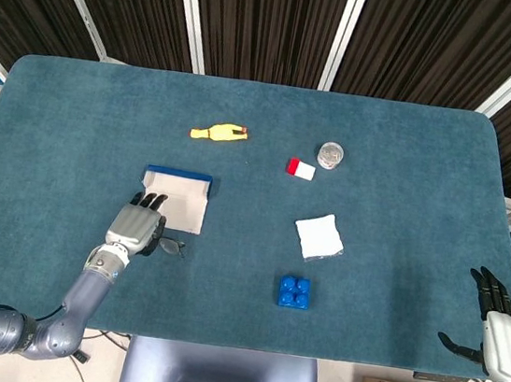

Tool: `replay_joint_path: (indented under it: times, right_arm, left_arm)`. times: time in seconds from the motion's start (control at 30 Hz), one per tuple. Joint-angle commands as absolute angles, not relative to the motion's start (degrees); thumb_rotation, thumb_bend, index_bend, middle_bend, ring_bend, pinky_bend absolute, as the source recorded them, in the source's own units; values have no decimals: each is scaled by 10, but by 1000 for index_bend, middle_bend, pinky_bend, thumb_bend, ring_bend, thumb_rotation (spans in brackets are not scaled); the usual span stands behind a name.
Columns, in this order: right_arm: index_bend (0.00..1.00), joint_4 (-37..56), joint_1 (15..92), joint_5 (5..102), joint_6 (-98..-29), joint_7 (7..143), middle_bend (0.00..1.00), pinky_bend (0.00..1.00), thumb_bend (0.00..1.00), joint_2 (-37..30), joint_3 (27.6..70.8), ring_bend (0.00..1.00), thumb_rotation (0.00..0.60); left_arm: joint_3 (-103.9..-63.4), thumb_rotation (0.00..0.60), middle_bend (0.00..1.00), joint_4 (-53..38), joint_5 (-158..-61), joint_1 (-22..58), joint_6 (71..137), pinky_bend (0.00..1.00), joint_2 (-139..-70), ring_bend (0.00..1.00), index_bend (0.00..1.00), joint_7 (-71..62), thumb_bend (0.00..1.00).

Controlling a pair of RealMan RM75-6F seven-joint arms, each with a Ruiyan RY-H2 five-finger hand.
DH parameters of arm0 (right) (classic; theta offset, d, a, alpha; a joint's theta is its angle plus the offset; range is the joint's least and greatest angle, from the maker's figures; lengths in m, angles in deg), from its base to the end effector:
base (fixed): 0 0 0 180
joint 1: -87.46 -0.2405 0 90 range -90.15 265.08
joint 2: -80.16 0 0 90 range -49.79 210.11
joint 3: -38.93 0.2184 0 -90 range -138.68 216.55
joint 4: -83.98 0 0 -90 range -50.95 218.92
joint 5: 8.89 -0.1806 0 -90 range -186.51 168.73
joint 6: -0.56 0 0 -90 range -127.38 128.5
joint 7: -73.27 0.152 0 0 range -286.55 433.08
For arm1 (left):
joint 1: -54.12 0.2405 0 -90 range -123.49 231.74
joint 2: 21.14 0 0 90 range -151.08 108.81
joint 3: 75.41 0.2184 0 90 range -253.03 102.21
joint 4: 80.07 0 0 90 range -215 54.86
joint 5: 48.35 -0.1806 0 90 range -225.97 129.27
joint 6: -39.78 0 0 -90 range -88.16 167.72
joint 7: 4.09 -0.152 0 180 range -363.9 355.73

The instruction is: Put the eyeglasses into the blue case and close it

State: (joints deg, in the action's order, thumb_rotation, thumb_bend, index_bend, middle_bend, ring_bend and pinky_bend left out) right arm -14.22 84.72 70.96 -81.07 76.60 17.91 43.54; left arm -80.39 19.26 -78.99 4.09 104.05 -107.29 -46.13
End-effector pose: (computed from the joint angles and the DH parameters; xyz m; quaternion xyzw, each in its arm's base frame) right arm -0.2721 -0.1772 0.1711 0.5351 -0.4672 0.3906 0.5855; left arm -0.1291 0.2978 0.0055 -0.7369 -0.4350 -0.2218 0.4676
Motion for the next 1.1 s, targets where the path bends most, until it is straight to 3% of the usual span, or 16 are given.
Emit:
replay_joint_path:
  times: [0.03,0.4,0.73,1.1]
  right_arm:
    - [24,-143,847,709,-810,767,0,190,36,179,435,55,600]
    - [24,-144,847,707,-807,766,0,190,35,180,435,55,600]
    - [24,-145,847,704,-806,765,0,190,36,180,435,55,600]
    - [24,-145,846,705,-803,765,0,190,36,181,434,56,600]
  left_arm:
    - [-819,600,56,183,-773,28,1049,0,-1078,0,595,-478,420]
    - [-878,600,55,93,-702,-23,1056,0,-1120,0,604,-528,420]
    - [-896,600,55,-8,-673,-54,1041,0,-1170,0,605,-559,420]
    - [-894,600,53,-118,-703,-71,1012,0,-1229,0,605,-562,420]
